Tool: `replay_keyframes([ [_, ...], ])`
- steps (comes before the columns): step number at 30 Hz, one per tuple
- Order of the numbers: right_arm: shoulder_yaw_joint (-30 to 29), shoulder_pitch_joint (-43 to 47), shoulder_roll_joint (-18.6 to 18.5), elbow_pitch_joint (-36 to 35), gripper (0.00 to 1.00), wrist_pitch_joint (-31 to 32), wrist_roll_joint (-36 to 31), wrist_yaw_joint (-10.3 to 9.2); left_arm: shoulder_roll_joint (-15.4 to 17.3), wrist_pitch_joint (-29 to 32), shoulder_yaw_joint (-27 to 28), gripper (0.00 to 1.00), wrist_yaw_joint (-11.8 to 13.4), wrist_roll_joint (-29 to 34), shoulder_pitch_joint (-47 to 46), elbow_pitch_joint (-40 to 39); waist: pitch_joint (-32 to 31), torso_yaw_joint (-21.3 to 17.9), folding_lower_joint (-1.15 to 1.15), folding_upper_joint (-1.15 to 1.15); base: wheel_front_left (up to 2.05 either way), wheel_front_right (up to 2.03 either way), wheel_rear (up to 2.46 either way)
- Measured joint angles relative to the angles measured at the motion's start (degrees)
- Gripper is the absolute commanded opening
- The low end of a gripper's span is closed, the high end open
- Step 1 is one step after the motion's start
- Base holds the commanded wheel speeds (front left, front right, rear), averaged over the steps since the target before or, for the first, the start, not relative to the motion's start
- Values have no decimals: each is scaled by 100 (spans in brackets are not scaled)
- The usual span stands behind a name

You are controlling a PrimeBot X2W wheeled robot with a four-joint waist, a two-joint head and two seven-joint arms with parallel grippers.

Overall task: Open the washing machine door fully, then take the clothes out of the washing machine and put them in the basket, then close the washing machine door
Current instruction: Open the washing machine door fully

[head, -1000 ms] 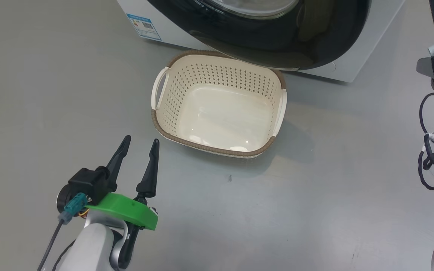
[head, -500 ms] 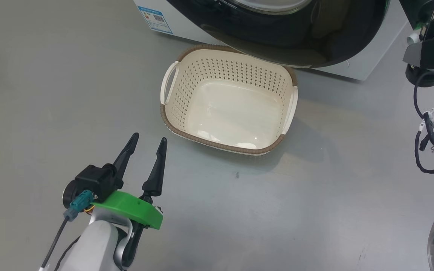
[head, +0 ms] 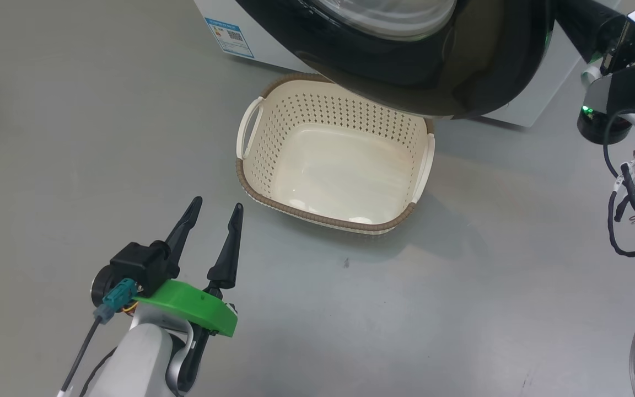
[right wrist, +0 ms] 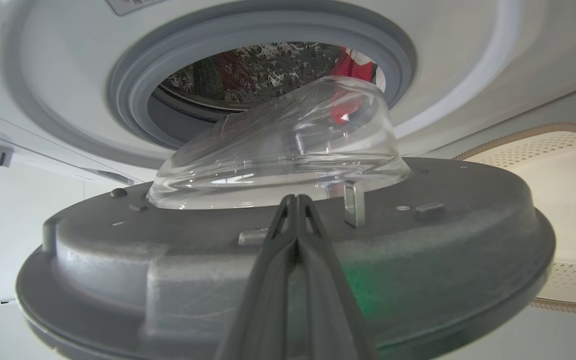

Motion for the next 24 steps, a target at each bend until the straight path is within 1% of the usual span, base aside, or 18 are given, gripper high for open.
replay_keyframes([
  [1, 13, 5, 9, 34, 0, 79, 51, -35, 0, 0, 2, 100, 0, 0, 0, 8, -23, -4, 0, 0, 0, 0, 0],
  [7, 125, 148, 102, 236, 0, 448, 211, -41, 0, 0, 10, 100, 0, 1, 1, 53, -214, -44, 0, 0, 0, 0, 0],
  [16, 202, 447, 160, 468, 0, 737, 305, -41, 1, 0, 10, 100, 0, 14, 23, 124, -502, -80, 0, 0, 0, 0, 0],
  [24, 220, 738, 308, 590, 0, 910, 492, -42, 2, 0, -3, 100, 0, 62, 151, 211, -781, -74, 0, 0, 0, 0, 0],
])
